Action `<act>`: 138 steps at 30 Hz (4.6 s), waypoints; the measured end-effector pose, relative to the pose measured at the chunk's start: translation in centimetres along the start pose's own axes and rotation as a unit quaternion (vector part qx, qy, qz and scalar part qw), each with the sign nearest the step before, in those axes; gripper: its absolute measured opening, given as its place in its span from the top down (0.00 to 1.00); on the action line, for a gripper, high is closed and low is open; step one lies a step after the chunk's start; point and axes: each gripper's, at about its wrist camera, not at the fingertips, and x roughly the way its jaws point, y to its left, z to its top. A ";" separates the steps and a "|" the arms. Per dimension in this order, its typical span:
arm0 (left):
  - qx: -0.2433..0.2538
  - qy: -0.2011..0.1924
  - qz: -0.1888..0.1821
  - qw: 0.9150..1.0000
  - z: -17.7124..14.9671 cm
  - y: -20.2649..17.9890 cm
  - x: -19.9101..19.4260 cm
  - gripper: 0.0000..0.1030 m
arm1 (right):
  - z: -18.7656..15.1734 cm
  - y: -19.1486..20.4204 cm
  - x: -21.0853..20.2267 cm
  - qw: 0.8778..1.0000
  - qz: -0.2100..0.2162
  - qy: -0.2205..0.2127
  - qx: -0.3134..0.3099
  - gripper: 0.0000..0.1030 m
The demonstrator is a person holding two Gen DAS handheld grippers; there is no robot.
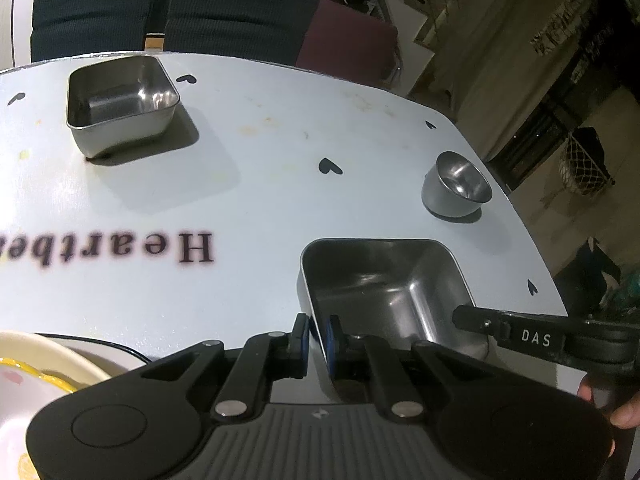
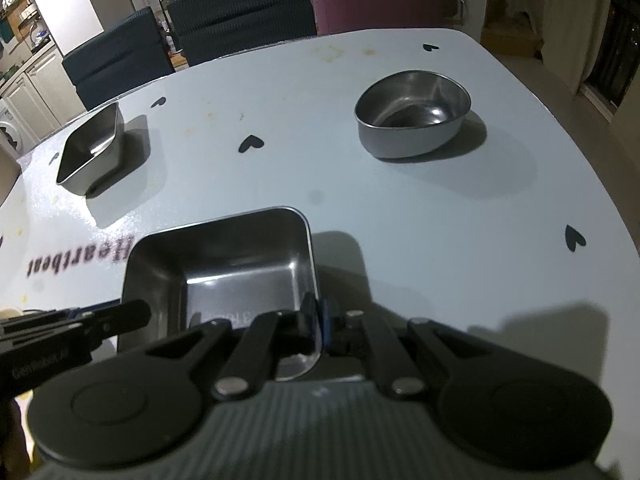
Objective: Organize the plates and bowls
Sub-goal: 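Carry the square steel tray with both grippers and lower it onto the table, then open both grippers to release the steel tray, then move both grippers to the second small steel tray, then close the right gripper on the second tray rim while the left gripper grips its opposite rim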
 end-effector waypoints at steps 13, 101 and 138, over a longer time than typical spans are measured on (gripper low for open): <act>-0.005 0.020 -0.002 1.000 -0.2 -0.4 -0.1 0.57 | -0.5 -0.8 -0.4 1.000 0.011 -0.001 0.011 0.90; 0.171 -0.075 0.196 0.963 22.0 20.6 4.5 0.00 | 8.8 19.1 8.7 0.962 0.155 -0.014 0.222 0.34; 0.101 -0.083 0.084 0.988 15.7 23.0 -1.1 0.71 | 9.0 18.7 7.7 0.981 0.154 -0.091 0.072 0.94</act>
